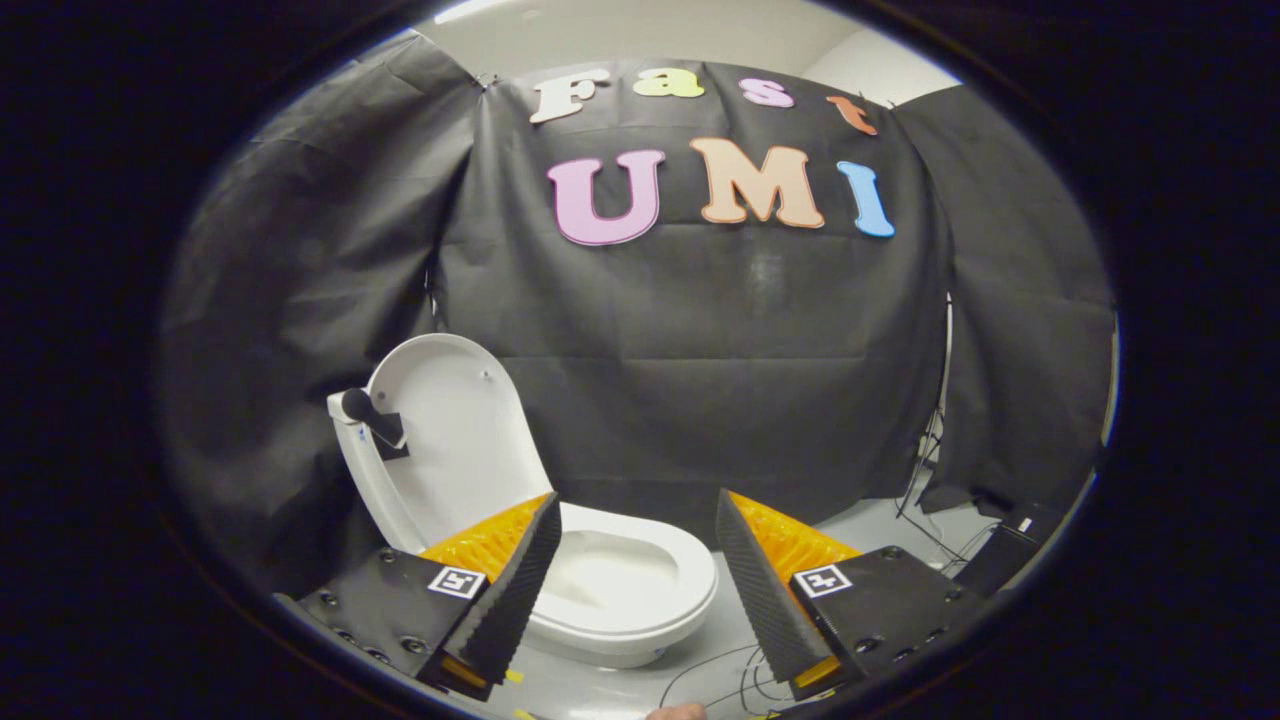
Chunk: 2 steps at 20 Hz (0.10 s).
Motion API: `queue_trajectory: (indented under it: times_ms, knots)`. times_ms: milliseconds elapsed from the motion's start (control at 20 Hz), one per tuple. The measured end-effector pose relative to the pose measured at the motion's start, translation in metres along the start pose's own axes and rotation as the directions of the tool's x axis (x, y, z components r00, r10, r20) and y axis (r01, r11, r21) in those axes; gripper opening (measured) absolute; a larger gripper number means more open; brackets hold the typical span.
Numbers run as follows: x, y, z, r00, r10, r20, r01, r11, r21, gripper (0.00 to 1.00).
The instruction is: Open the toilet lid.
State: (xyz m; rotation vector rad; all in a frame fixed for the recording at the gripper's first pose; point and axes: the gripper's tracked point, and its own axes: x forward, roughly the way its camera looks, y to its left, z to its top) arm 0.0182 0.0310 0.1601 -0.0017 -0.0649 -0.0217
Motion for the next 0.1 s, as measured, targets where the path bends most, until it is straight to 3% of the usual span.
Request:
queue_trajectory:
  times_ms: [100]
  knots:
    - [-0.0007,-0.0015,0.0007,1.0,-0.007,0.005,0.007,1.0,-0.004,0.96]
